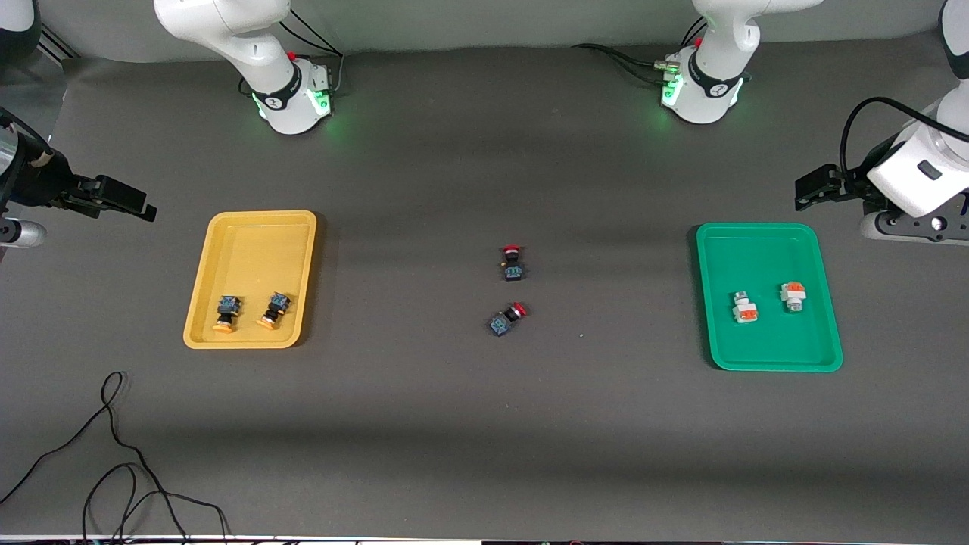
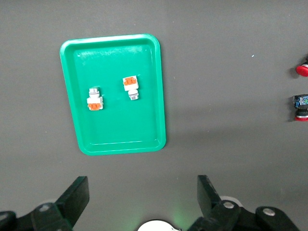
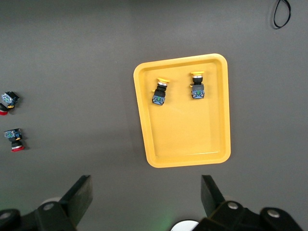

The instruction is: Place green and yellow buttons in trays

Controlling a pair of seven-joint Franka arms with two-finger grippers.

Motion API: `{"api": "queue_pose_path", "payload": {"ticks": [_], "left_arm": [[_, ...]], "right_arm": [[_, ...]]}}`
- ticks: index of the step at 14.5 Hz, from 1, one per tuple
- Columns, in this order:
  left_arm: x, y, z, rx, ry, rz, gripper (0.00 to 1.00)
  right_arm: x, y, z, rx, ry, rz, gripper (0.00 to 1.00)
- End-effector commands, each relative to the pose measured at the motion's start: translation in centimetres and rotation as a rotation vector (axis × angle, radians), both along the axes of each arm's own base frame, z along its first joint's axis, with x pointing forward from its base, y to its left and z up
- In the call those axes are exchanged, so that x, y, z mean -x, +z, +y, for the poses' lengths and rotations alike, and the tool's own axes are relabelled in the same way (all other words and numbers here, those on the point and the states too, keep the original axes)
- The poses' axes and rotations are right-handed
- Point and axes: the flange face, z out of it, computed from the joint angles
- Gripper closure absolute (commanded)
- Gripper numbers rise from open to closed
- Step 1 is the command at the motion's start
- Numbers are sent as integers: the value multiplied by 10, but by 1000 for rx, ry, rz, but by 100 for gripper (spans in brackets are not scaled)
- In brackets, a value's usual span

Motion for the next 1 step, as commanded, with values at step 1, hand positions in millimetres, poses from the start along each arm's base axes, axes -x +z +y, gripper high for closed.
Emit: {"api": "queue_pose_path", "payload": {"ticks": [1], "left_arm": [[7, 10, 1, 6, 10, -6, 0]], "right_arm": [[0, 6, -1, 3, 8, 9, 0]]}}
